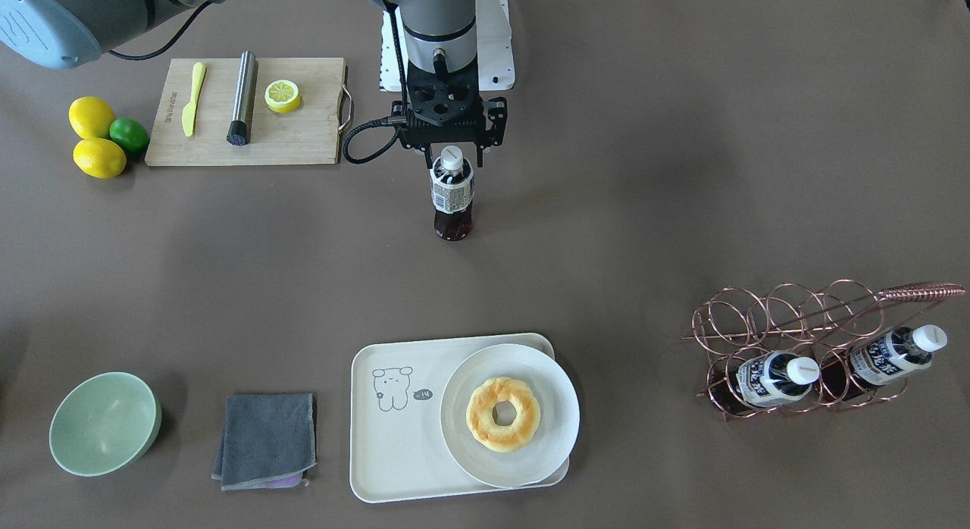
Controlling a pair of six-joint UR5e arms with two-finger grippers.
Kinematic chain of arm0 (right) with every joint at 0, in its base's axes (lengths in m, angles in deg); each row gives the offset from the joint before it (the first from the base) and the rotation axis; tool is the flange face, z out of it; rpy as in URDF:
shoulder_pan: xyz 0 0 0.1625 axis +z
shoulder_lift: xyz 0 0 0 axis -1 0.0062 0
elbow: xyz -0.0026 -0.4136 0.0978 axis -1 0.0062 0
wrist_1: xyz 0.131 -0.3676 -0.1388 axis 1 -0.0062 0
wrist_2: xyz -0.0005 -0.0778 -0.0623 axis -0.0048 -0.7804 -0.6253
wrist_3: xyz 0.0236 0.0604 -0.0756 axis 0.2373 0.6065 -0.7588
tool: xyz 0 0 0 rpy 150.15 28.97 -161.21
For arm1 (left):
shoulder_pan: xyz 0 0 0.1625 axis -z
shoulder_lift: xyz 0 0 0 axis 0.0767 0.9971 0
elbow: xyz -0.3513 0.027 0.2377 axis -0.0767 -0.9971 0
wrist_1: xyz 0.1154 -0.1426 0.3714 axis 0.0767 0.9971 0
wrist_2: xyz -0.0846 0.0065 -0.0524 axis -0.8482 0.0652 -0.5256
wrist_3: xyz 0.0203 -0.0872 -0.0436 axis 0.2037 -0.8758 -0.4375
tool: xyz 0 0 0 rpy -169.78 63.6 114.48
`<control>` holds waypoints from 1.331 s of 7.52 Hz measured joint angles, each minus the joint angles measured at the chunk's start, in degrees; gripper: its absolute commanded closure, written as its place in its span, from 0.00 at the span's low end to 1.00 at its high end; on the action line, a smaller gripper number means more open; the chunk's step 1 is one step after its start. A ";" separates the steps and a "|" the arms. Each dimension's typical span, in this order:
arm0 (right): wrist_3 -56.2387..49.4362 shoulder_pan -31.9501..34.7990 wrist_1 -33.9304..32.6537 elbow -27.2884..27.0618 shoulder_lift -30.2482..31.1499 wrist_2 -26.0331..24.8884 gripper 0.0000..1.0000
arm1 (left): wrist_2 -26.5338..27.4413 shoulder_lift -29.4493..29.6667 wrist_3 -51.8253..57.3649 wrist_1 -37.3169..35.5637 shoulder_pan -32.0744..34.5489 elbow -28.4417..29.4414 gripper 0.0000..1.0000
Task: Place tea on tray
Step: 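Close the right gripper around the tea bottle's neck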
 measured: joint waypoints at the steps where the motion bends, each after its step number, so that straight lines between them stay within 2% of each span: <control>1: -0.06 0.11 -0.17 -0.06 0.02 -0.21 0.30 | -0.03 0.03 0.00 0.01 -0.01 0.00 0.02; 7: 0.24 -0.38 -0.27 -0.11 0.25 -0.36 0.30 | 0.14 1.49 -0.03 -0.11 -0.02 1.59 0.02; 8: 0.25 -0.49 -0.27 -0.10 0.27 -0.34 0.38 | 0.14 1.65 -0.03 -0.09 -0.02 1.74 0.02; 10: 0.25 -0.58 -0.26 -0.13 0.35 -0.39 0.40 | 0.16 2.10 -0.03 -0.14 -0.02 2.08 0.02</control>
